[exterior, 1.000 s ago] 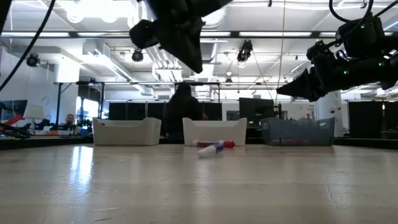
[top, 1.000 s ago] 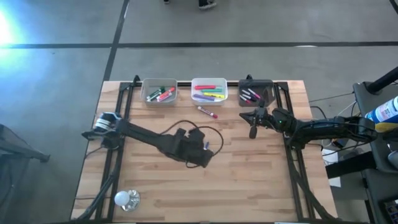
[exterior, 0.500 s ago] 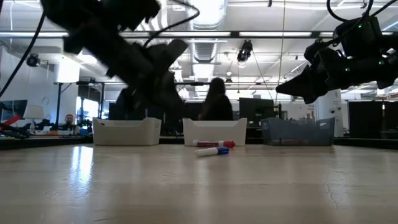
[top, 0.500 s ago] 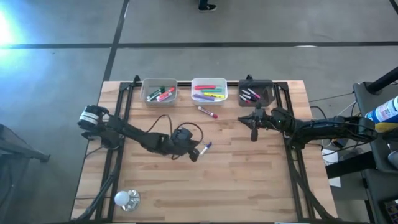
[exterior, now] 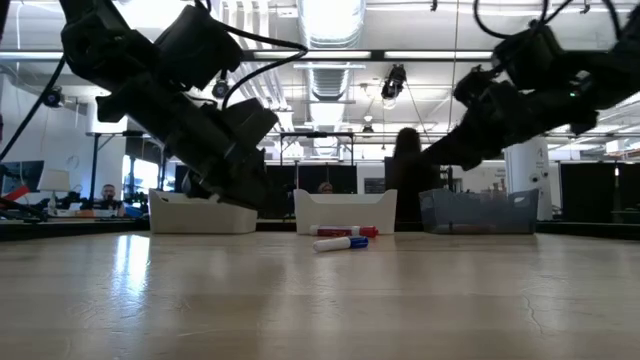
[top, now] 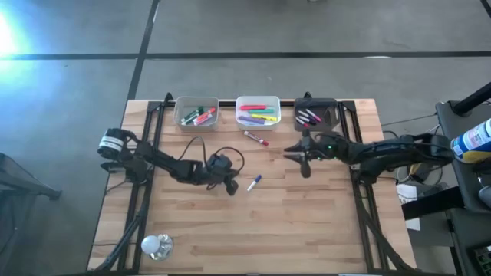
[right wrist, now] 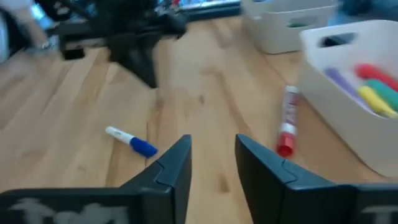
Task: Pick & Place Markers
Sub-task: Put the blue pen into the black bin
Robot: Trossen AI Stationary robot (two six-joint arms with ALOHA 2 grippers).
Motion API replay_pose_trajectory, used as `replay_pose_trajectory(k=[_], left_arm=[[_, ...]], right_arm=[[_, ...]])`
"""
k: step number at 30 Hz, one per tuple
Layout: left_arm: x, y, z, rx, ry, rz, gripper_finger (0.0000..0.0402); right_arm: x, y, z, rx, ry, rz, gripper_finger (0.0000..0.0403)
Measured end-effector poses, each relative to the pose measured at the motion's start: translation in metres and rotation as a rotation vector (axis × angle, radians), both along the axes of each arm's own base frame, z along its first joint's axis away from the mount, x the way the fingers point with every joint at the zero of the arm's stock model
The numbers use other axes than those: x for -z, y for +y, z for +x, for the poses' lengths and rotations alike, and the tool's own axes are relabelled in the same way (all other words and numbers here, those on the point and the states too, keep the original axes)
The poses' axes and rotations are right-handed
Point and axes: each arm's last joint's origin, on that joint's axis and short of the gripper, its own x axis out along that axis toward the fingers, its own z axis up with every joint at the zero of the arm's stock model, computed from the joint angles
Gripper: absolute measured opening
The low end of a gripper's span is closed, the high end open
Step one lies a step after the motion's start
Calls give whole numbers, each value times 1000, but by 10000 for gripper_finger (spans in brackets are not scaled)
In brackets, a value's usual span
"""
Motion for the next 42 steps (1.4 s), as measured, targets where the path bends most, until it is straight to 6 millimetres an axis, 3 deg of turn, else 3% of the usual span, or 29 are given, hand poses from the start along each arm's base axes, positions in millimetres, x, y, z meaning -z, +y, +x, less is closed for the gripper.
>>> replay_pose_trajectory(k=[8,15,20,28,35,42], left_arm=[[9,8,-9,17,25,55,3],[21,12,-33,37,-144,63,3],[27,17,-44,42,-158,88,3],[28,26,-46,25,-134,130,2],[29,33,-47,14,-121,158,2],[29,35,-48,8,-115,162,2]], right_arm=[[8,-3,50,-275,95,37,169],[26,-13,93,-376,205,52,196],[37,-14,118,-465,241,59,185],[45,-4,149,-592,314,49,166],[54,3,167,-595,439,-12,143],[56,2,172,-590,515,-9,94]])
